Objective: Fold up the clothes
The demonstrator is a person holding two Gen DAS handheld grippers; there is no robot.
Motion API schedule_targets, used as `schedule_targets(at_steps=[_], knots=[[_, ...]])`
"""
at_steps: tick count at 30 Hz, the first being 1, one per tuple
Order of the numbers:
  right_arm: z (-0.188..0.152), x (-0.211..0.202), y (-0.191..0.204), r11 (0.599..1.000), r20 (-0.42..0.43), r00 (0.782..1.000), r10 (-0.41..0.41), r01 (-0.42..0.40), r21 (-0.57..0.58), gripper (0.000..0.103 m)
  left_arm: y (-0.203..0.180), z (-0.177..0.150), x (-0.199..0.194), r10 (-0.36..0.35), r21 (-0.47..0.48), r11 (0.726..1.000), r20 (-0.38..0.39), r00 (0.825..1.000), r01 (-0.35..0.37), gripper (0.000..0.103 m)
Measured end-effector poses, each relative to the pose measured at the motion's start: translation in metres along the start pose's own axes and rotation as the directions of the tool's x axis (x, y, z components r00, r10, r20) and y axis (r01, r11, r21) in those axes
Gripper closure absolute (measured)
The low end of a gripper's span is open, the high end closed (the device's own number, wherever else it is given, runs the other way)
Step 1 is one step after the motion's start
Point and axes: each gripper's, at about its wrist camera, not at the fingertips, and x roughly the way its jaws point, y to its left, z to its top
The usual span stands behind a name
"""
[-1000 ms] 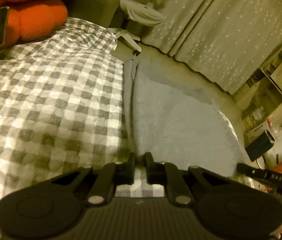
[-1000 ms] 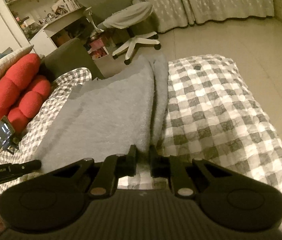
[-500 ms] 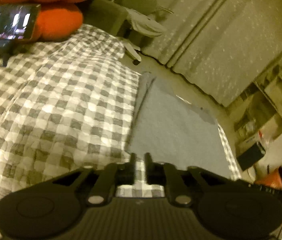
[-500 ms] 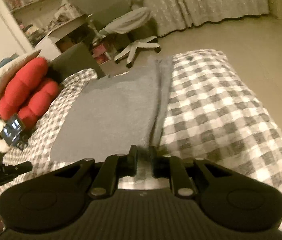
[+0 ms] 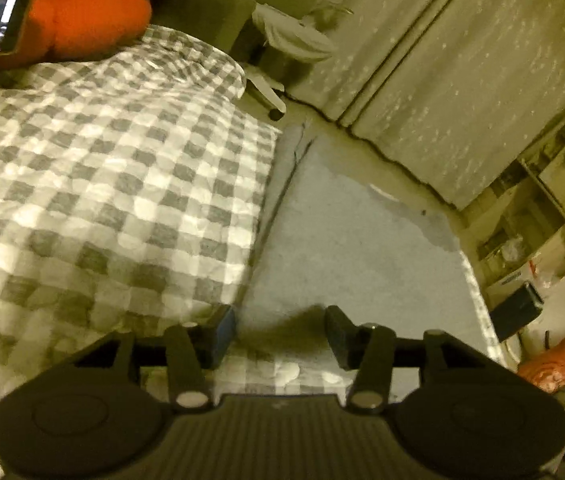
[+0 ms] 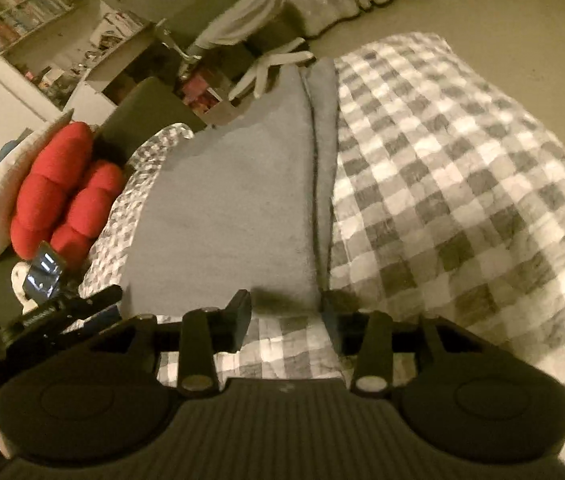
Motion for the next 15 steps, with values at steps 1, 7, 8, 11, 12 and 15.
schedule_targets(at_steps=[1, 7, 8, 11, 12, 15], knots=[[0.002, 0.001, 0.001, 1.0, 0.012, 1.0, -0.001, 0.001, 0.002, 0.061, 0.0, 0.001, 0.002, 0.002, -0.004, 1.0, -0.002, 1.0, -0.002, 0.083], [0.006, -0.006, 0.005, 0.999, 0.063, 0.998, -0.024, 0.025, -0.02, 0.087, -0.005, 0.001, -0.016, -0.009, -0.009, 1.0, 0.026, 1.0, 0.01, 0.091], [0.006, -0.012, 0.006, 1.0, 0.079, 0.997, -0.01, 0.012, -0.029, 0.087, -0.007, -0.001, -0.024, -0.014, -0.009, 1.0, 0.027, 1.0, 0.014, 0.091], [0.006, -0.036, 0.01, 0.998, 0.11, 0.993, 0.036, -0.029, -0.062, 0.09, -0.01, -0.013, -0.058, -0.039, -0.008, 0.999, 0.003, 0.999, 0.039, 0.092], [0.004, -0.044, 0.012, 0.996, 0.109, 0.993, 0.044, -0.035, -0.079, 0.09, -0.011, -0.02, -0.068, -0.037, 0.003, 0.999, -0.015, 0.999, 0.037, 0.092], [-0.02, -0.067, 0.012, 0.991, 0.065, 0.996, 0.064, -0.055, -0.125, 0.09, -0.014, -0.053, -0.1, -0.016, 0.052, 0.998, -0.059, 0.998, 0.019, 0.091]])
